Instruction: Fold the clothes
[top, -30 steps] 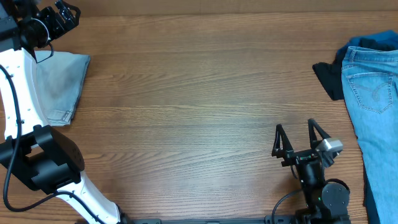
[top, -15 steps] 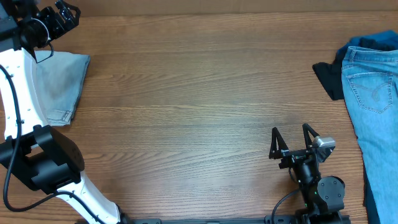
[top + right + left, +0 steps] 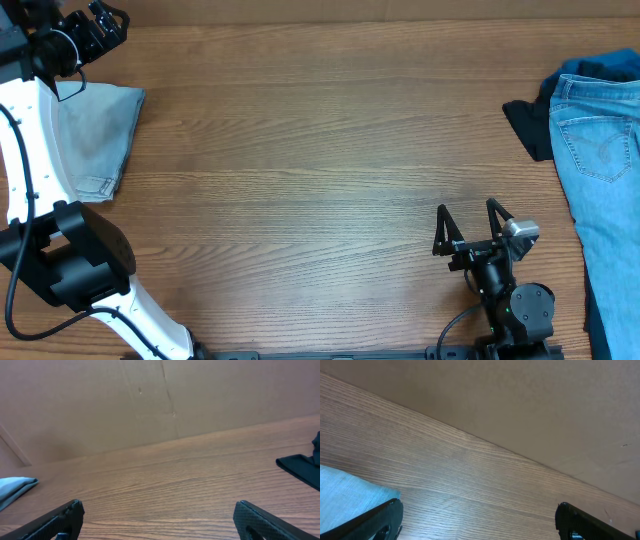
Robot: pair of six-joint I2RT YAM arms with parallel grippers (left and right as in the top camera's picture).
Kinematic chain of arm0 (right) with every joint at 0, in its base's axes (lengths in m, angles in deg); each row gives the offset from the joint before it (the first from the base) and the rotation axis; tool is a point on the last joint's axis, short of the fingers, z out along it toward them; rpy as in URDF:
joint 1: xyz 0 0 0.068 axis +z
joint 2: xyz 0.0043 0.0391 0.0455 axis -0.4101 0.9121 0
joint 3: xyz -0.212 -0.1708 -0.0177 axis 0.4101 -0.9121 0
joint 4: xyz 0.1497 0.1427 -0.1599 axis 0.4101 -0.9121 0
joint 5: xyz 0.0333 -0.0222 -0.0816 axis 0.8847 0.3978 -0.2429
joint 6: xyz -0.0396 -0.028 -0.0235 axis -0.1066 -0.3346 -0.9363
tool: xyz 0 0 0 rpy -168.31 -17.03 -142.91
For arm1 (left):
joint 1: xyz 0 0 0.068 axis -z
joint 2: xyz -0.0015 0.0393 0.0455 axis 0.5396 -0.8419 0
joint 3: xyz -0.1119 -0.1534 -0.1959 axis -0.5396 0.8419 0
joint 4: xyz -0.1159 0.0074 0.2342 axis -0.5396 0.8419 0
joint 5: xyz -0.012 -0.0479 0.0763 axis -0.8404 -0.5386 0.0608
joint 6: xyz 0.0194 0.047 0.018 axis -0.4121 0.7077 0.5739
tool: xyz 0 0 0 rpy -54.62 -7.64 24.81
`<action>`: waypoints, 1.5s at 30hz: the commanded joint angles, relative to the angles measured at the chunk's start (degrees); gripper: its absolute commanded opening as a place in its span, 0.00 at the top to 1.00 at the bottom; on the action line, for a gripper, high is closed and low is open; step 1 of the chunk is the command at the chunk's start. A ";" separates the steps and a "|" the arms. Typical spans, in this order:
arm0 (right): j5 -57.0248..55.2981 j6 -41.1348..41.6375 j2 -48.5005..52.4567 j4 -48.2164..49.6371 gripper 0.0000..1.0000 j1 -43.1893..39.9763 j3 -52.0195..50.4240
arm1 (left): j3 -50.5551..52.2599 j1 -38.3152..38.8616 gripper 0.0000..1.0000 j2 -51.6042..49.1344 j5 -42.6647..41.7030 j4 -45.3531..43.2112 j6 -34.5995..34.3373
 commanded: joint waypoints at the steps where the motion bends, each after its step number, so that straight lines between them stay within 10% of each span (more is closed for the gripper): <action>1: -0.50 -0.02 -0.57 0.35 0.00 -0.37 -0.59 | 0.00 0.00 0.00 -0.46 -0.50 -0.22 -0.52; 26: -0.50 -0.02 -0.57 0.35 0.00 -0.37 -0.59 | 2.56 22.34 0.00 36.52 9.64 4.52 -0.35; 45: -0.50 -0.02 -0.57 0.35 0.00 -0.37 -0.59 | 66.66 23.21 0.00 81.42 12.76 0.83 -0.37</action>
